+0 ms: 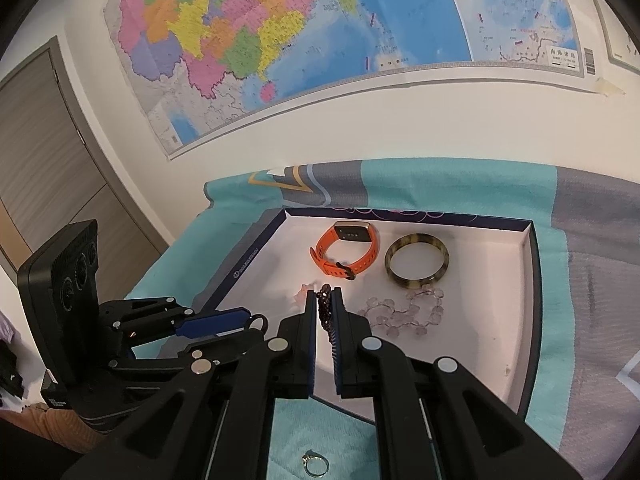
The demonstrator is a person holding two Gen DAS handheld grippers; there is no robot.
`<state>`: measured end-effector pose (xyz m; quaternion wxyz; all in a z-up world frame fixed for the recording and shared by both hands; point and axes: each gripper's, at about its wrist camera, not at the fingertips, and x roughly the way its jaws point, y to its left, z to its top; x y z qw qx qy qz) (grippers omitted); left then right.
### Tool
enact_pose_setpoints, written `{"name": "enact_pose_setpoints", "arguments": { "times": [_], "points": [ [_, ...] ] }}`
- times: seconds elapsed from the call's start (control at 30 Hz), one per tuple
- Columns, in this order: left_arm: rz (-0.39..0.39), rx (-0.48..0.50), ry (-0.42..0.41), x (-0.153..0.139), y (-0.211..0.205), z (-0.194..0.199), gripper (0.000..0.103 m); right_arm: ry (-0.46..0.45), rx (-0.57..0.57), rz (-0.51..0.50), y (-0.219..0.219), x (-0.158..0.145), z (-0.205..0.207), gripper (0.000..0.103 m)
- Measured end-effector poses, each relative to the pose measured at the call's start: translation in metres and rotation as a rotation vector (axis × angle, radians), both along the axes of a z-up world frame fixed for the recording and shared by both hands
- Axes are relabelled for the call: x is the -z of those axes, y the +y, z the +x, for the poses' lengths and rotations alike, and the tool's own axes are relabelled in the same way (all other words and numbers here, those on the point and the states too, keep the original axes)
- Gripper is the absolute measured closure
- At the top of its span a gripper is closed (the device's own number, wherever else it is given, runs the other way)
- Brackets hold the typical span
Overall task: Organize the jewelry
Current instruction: 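Carry the black ring and purple bracelet over the box with both tools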
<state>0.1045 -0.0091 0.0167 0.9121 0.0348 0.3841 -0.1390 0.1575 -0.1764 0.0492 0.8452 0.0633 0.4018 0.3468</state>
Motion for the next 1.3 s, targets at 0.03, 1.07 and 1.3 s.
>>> {"name": "enact_pose_setpoints", "arguments": {
  "times": [0.03, 1.07, 1.3],
  "points": [
    [0.001, -0.001, 0.001, 0.001, 0.0, 0.0, 0.081, 0.001, 0.0, 0.0, 0.0, 0.0, 0.001, 0.097],
    [0.053, -0.022, 0.064, 0.019, -0.003, 0.029, 0.081, 0.107, 0.064, 0.026, -0.004, 0.033, 0.032, 0.097],
    [0.069, -0.02, 0.088, 0.027, -0.007, 0.037, 0.081, 0.117, 0.085, 0.004, -0.007, 0.041, 0.036, 0.097]
  ]
}}
